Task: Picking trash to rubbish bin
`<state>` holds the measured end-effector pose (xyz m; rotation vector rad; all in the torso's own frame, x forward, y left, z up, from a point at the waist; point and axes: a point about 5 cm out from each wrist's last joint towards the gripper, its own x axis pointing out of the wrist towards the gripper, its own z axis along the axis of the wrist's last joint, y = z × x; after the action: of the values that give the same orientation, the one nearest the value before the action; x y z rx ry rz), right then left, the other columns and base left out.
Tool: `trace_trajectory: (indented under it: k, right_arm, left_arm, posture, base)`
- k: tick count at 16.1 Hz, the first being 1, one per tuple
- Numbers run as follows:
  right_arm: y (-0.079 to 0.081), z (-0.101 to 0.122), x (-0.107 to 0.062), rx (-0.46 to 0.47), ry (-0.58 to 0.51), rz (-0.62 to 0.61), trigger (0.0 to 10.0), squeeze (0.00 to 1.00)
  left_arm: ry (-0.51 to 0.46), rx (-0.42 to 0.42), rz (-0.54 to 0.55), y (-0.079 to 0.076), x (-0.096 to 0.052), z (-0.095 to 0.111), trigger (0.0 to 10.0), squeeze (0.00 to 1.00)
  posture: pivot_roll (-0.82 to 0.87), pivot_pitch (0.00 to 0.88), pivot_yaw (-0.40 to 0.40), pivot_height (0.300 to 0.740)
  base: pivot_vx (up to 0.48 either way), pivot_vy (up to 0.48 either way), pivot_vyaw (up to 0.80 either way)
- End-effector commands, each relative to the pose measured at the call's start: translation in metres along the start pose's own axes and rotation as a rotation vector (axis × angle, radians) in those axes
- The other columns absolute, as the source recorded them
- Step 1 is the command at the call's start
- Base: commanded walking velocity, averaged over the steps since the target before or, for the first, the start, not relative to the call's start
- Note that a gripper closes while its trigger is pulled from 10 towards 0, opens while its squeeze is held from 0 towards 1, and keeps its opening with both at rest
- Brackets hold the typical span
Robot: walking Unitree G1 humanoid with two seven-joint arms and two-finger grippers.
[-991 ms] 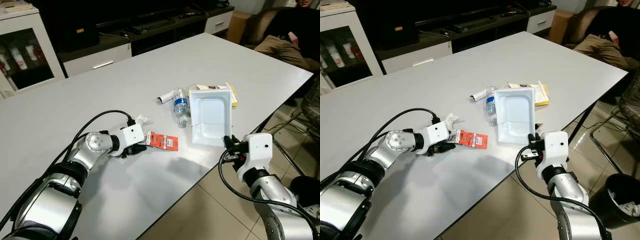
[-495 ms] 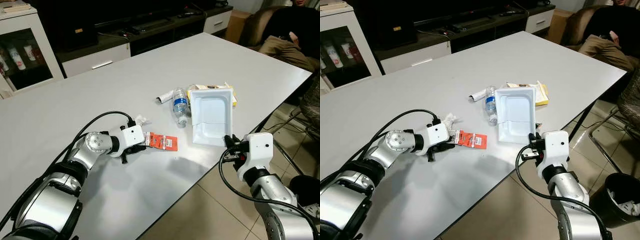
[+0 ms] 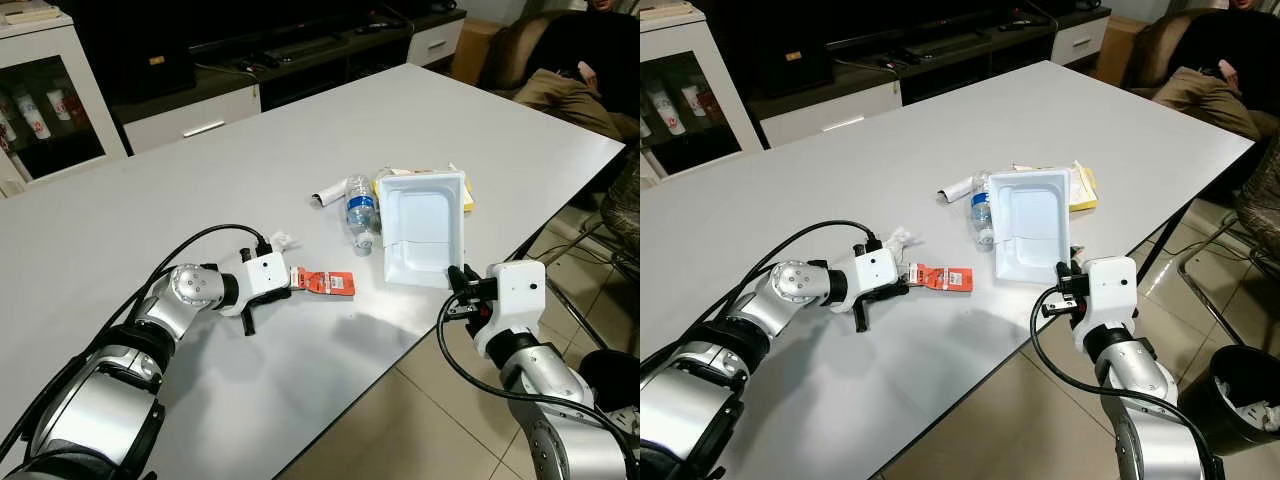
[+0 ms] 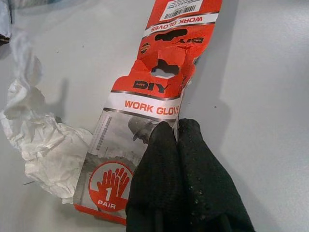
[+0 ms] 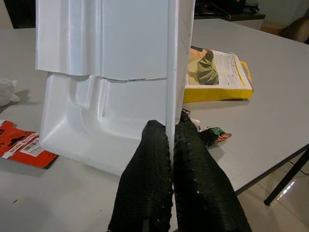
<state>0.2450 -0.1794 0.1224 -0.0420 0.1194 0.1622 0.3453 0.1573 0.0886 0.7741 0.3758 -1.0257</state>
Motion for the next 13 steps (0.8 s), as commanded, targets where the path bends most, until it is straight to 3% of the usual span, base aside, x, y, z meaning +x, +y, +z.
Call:
trace_trajectory:
  k: [1, 3, 5, 10, 11, 13]
  right_arm:
    - [-0.001, 0.001, 0.002, -0.006, -0.006, 0.000, 10.0, 0.00]
    - [-0.003, 0.004, 0.003, -0.005, -0.022, -0.010, 10.0, 0.00]
    - [-0.009, 0.011, 0.004, 0.000, -0.068, -0.057, 10.0, 0.00]
    - [-0.016, 0.019, 0.006, 0.044, -0.133, -0.104, 10.0, 0.00]
    - [-0.016, 0.020, 0.006, 0.068, -0.146, -0.113, 10.0, 0.00]
    - [-0.012, 0.021, 0.010, 0.069, -0.152, -0.101, 10.0, 0.00]
  left_arm:
    - [0.015, -0.034, -0.019, -0.001, -0.003, -0.006, 0.0, 0.00]
    - [-0.071, -0.053, -0.018, 0.004, -0.006, 0.003, 0.0, 0.00]
    - [-0.257, -0.078, -0.068, 0.004, -0.019, 0.017, 0.0, 0.00]
    - [-0.386, -0.156, -0.142, -0.017, -0.046, 0.017, 0.0, 0.00]
    - [-0.432, -0.207, -0.099, -0.020, -0.054, 0.019, 0.0, 0.00]
    - [-0.531, -0.370, 0.108, -0.017, -0.064, 0.022, 0.0, 0.00]
  posture:
    - [-0.03, 0.000, -0.004, 0.740]
    - [-0.03, 0.000, -0.007, 0.740]
    - [-0.03, 0.000, -0.008, 0.740]
    - [-0.02, 0.000, -0.015, 0.740]
    - [-0.01, 0.000, -0.014, 0.740]
    - [0.00, 0.000, -0.019, 0.740]
  base:
    - [0.000, 0.000, 0.00]
    - [0.000, 0.000, 0.00]
    - [0.000, 0.000, 0.00]
    - [0.000, 0.000, 0.00]
    - [0.000, 0.000, 0.00]
    - [0.000, 0.000, 0.00]
